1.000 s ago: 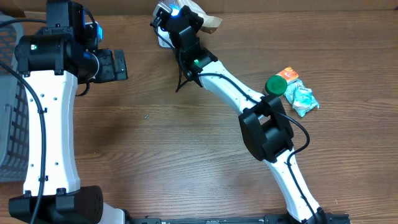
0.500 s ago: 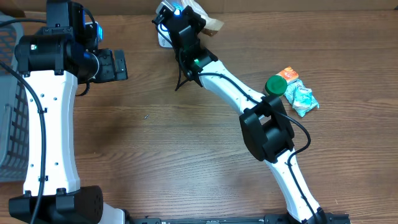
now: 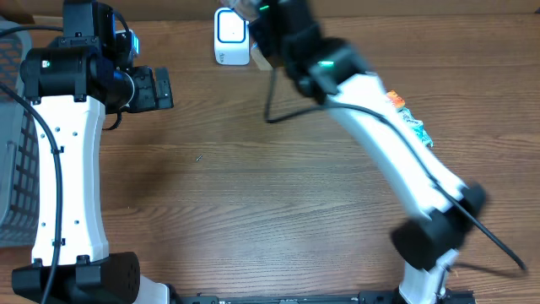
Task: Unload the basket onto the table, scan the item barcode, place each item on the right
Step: 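Carry the snack bag right and lower it onto the table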
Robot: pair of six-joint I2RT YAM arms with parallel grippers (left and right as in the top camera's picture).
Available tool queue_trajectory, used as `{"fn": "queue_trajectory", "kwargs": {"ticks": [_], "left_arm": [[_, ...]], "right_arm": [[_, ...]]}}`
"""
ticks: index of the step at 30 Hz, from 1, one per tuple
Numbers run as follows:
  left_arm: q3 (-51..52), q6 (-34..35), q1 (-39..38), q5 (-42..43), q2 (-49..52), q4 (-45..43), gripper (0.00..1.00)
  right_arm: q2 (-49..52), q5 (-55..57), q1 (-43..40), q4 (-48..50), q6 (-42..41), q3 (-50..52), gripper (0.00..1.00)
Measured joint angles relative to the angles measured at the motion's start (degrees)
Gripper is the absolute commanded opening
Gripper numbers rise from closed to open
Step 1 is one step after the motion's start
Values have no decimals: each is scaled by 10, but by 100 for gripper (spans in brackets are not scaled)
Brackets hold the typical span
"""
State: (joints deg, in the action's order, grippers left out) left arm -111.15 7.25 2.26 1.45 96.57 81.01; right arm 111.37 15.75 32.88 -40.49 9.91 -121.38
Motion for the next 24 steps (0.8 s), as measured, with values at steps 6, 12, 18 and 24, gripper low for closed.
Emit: {"fn": "queue_trajectory", "kwargs": {"ticks": [6,12,18,24], "left_arm": [[0,0,0,0,0,0,99],[0,0,0,0,0,0,100],[0,0,0,0,0,0,100],[0,0,0,0,0,0,99]], "right_arm": [[-127,-137,-84,-171,-154,-1,4],[-191,-214,-199,-314,-233,-2,4],[-196,-228,-324,-420,-255,10,4],[-196,-229,-438,-425,-262,76,4]]}}
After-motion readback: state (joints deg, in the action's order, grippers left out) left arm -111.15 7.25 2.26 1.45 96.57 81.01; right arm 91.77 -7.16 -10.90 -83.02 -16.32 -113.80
